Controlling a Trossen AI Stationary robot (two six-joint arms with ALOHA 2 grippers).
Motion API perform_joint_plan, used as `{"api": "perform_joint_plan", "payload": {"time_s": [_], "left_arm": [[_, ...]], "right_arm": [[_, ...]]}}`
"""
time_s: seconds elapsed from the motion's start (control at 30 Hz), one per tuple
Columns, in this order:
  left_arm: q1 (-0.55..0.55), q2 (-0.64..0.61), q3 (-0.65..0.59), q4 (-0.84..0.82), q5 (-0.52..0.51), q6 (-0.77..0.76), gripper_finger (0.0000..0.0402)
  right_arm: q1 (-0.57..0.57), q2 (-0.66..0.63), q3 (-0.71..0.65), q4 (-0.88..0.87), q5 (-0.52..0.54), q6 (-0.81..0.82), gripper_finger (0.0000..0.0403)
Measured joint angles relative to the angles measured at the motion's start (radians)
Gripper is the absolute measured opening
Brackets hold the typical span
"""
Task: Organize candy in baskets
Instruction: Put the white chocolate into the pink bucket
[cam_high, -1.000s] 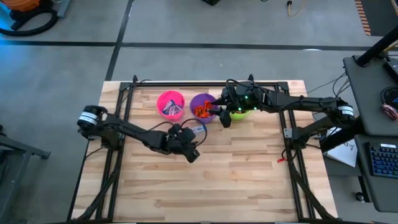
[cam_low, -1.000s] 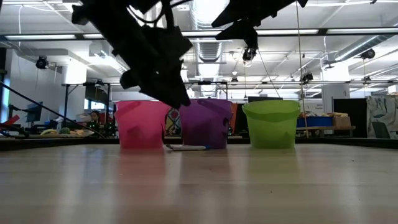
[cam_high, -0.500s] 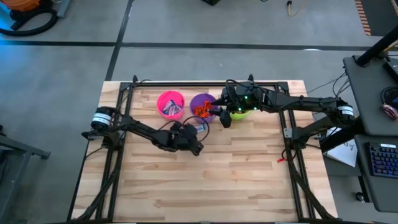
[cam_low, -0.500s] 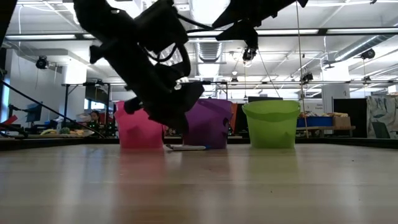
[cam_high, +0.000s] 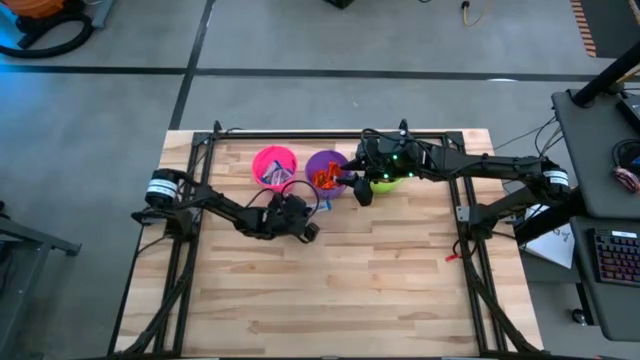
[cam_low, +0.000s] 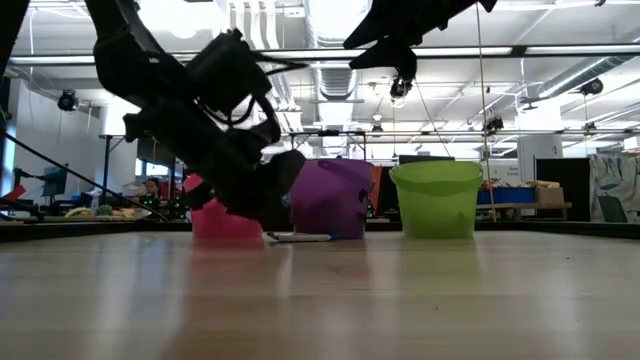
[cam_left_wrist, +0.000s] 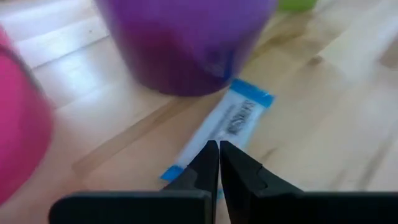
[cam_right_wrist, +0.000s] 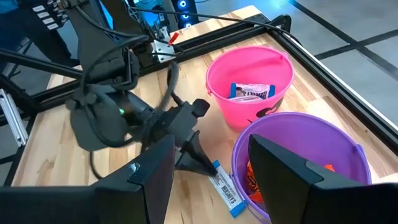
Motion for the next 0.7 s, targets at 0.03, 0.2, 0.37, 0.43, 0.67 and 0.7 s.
{"api": "perform_joint_plan", "payload": {"time_s": [0.03, 0.2, 0.37, 0.43, 0.67, 0.7], "left_arm": [[0.005, 0.007, -0.003, -0.003, -0.005, -0.004, 0.0000], [0.025, 0.034, -0.002, 0.004, -0.004, -0.026, 0.0000], [0.024, 0.047, 0.000, 0.012, 0.013, -0.033, 0.0000], [0.024, 0.047, 0.000, 0.014, 0.031, -0.033, 0.0000], [-0.024, 0.000, -0.010, 0.006, 0.252, 0.013, 0.0000], [-0.038, -0.008, -0.014, 0.005, 0.275, 0.013, 0.0000]], "right_arm": [[0.000, 0.000, 0.000, 0.000, 0.000, 0.003, 0.0196], [0.000, 0.000, 0.000, -0.004, 0.000, 0.008, 0.0196], [0.000, 0.000, 0.000, -0.009, 0.000, 0.008, 0.0196], [0.000, 0.000, 0.000, -0.009, 0.000, 0.009, 0.0196], [0.000, 0.000, 0.000, -0.010, 0.000, 0.034, 0.0196], [0.000, 0.000, 0.000, -0.009, 0.000, 0.034, 0.0196]]}}
